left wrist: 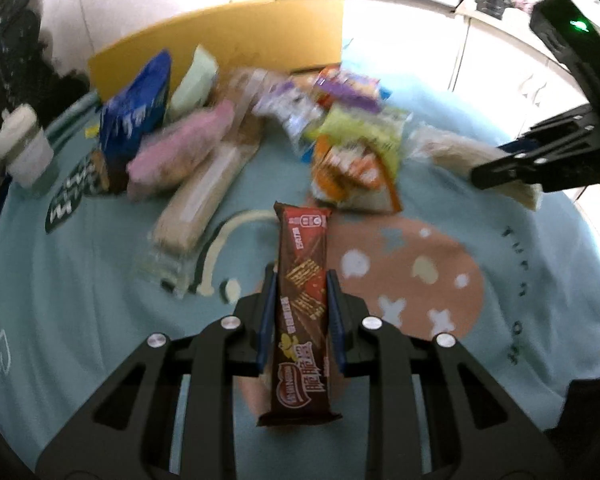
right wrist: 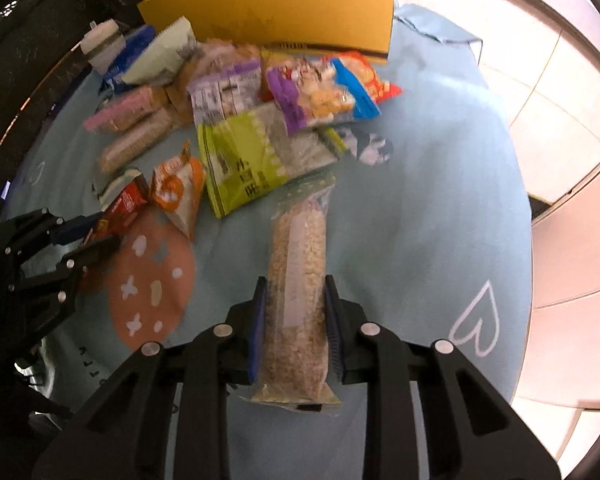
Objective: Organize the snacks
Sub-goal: 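Carry both bars over the yellow box and release them inside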
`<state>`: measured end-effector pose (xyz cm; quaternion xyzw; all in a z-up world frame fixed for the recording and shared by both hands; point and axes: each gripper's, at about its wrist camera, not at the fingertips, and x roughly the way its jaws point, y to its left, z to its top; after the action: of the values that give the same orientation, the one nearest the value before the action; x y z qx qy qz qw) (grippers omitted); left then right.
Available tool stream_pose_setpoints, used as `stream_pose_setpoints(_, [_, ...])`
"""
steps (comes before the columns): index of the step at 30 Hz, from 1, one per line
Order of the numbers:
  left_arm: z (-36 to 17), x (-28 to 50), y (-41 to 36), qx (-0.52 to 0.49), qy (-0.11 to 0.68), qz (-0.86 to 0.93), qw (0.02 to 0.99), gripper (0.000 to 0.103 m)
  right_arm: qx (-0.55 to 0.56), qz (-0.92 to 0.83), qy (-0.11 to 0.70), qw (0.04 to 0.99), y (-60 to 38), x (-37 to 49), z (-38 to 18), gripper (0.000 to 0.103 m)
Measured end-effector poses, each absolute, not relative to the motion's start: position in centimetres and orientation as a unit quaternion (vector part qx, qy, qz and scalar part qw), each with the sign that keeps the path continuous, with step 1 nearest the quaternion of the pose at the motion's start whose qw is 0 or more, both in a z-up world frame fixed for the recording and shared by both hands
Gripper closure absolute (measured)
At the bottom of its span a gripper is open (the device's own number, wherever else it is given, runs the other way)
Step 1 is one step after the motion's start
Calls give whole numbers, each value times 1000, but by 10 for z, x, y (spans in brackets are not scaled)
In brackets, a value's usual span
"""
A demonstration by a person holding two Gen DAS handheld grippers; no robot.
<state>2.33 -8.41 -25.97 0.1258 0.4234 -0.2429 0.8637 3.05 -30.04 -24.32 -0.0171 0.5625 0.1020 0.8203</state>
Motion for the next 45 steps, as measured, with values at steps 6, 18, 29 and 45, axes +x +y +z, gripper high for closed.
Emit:
stream_pose_setpoints(6, [-225,26,-69,80,390,-237,886,80,12,132,537,833,-291,18,-212,77])
stream_pose_setpoints(18, [-137,44,-34,33,313,-201,928,80,64,167,446,877,-303,21,-116,76])
stream_pose_setpoints(29, [-25,130,-54,25,232,-193,953,80,42,186,332,924,-308,109,0,76])
stream_pose_setpoints(45, [7,315,-95,63,300,-109,946,20,3,84,368,926,-299,304,12,25])
